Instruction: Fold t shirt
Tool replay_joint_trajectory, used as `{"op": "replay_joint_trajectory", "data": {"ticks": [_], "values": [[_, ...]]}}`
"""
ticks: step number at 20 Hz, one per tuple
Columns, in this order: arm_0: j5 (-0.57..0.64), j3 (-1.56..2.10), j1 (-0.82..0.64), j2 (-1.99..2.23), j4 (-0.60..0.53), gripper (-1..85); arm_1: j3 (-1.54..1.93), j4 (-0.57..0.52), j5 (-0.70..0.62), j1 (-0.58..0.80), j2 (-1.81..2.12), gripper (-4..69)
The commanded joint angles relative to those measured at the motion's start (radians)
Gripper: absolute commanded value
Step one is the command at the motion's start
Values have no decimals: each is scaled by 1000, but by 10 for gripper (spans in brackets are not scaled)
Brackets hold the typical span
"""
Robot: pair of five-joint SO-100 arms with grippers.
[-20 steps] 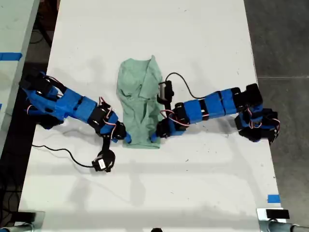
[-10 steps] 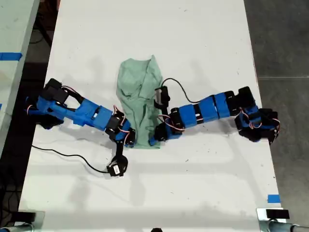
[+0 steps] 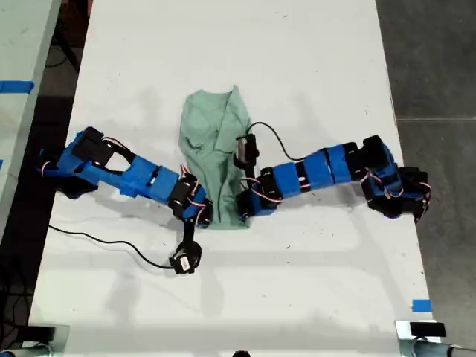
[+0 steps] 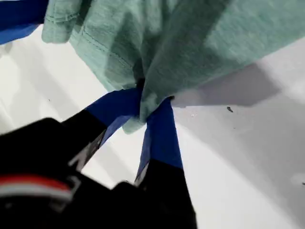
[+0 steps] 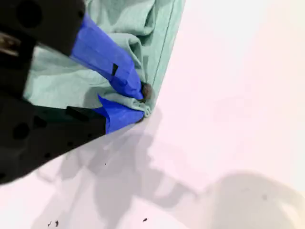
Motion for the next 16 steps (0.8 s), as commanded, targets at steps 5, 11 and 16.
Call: {"op": "replay_joint_trajectory", "data": {"ticks": [5, 11, 16], "values": [[11, -161, 83, 109, 118, -1, -132, 78, 3, -95, 166, -4], [121, -129, -107, 368, 262, -1, -28, 35, -140, 110, 414, -4], [319, -114, -465, 439, 290, -1, -32, 3, -268, 360, 433, -4]]}}
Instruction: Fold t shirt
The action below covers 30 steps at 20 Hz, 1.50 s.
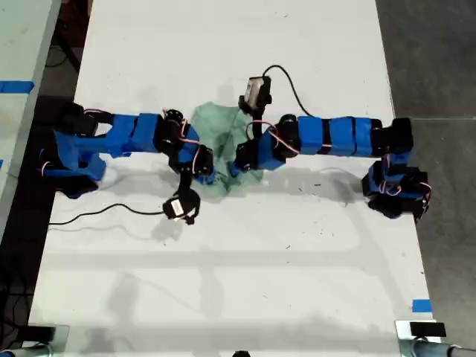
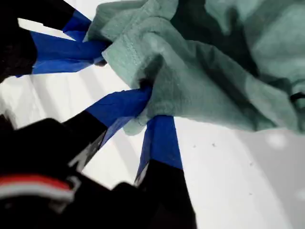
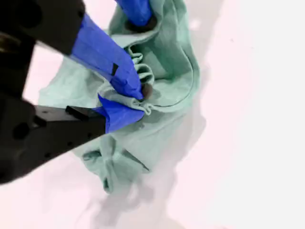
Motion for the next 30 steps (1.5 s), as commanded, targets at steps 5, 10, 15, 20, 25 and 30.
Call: {"op": "replay_joint_trajectory", "data": {"ticks": [5, 10, 15, 20, 25, 30], "values": [[201, -37, -410, 58, 2, -1, -37, -71, -166, 287, 94, -2], [250, -43, -580, 80, 5, 204, -40, -34, -196, 456, 104, 437], [336, -58, -709, 135, 11, 175, -31, 83, -178, 637, 106, 367], [393, 64, -634, 489, 23, -1, 115, 259, -298, 586, 290, -3], [247, 689, -164, 1173, -233, -1, 680, 189, -196, 224, 934, -5], [144, 1264, 18, 1411, -543, -1, 1244, -35, -26, -32, 1341, -5]]}}
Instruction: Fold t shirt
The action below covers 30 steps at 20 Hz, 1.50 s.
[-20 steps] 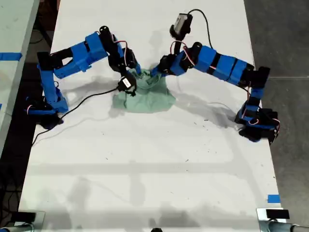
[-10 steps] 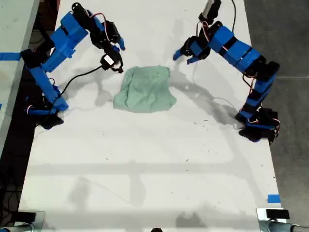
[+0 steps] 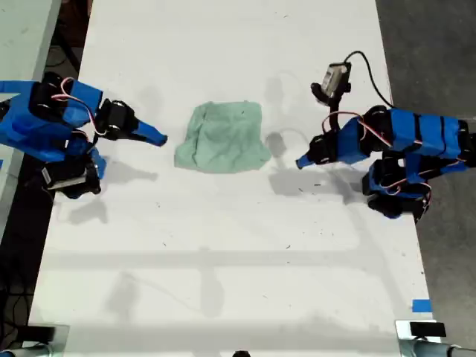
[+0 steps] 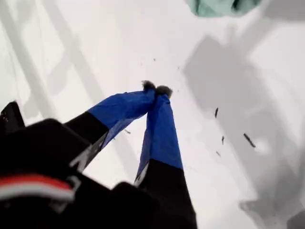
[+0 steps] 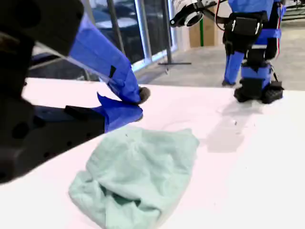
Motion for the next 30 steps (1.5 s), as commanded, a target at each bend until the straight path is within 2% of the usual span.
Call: {"op": "replay_joint_trajectory", "data": {"ticks": [1, 5, 9, 12, 15, 16, 17, 19, 21, 23, 30], "values": [[-61, 244, 43, 167, -143, -1, 259, -92, 80, -52, 302, -5], [-106, 584, 83, 405, -272, -1, 566, -106, 107, -95, 646, -5], [-112, 811, 80, 732, -235, -1, 775, -100, 123, -124, 940, -5], [-140, 966, 71, 793, -242, -1, 905, -135, 146, -135, 971, -6], [-164, 1066, 55, 885, -268, 115, 1048, -106, 158, -87, 971, 4], [-169, 1068, 37, 887, -255, 115, 1045, -37, 176, -75, 971, 57], [-186, 1060, 28, 888, -216, 115, 1045, -23, 242, -69, 971, 102], [-189, 1052, -37, 888, -78, 115, 1045, -23, 290, -66, 971, 123], [-193, 1055, -78, 890, -77, 121, 1045, -21, 453, -98, 971, 105], [-193, 1055, -100, 890, -77, 123, 1045, -21, 255, -149, 971, 109], [-193, 1055, -97, 890, -77, 123, 1045, -20, 216, -155, 971, 109]]}}
